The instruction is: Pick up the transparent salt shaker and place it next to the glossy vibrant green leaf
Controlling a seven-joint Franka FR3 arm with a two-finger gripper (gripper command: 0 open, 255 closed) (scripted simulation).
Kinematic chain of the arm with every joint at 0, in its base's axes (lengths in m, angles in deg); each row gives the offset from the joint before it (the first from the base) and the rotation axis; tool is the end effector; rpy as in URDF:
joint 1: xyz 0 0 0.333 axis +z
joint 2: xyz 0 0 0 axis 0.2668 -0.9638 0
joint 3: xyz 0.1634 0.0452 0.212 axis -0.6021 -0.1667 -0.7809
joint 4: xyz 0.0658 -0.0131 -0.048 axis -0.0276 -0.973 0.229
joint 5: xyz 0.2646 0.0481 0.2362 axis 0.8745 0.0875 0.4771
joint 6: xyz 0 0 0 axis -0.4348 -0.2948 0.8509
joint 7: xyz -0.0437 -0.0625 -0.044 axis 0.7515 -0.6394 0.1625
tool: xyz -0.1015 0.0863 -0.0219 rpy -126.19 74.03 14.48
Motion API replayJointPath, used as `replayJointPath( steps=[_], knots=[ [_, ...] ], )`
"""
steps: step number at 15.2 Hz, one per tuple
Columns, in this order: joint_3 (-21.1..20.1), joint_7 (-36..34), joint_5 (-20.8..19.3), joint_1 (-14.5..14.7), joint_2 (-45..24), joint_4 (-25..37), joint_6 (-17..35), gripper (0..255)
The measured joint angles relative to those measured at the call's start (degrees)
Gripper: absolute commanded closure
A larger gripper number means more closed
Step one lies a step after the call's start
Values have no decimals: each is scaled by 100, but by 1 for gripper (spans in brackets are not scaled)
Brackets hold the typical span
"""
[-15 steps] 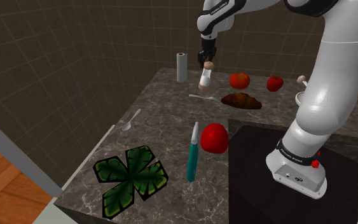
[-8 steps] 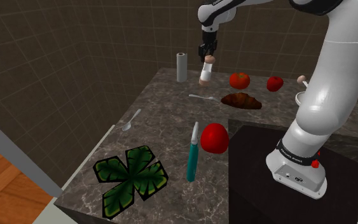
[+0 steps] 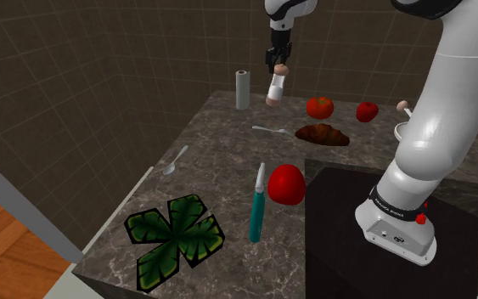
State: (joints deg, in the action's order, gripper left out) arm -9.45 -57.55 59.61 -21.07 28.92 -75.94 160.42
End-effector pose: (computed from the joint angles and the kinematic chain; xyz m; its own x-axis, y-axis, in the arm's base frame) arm 0.5525 -0.1721 0.4197 0.9982 -0.0348 0.0496 -0.0379 -0.9973 0.0635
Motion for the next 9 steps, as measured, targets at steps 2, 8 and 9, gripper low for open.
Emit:
replayJointPath(
  steps=[2, 8, 9],
  knots=[
    [3, 8, -3, -3, 22, 123, -143, 255],
    [3, 13, -6, -1, 45, 572, -616, 255],
    [2, 11, -6, 1, 51, 650, -699, 255]
  ],
)
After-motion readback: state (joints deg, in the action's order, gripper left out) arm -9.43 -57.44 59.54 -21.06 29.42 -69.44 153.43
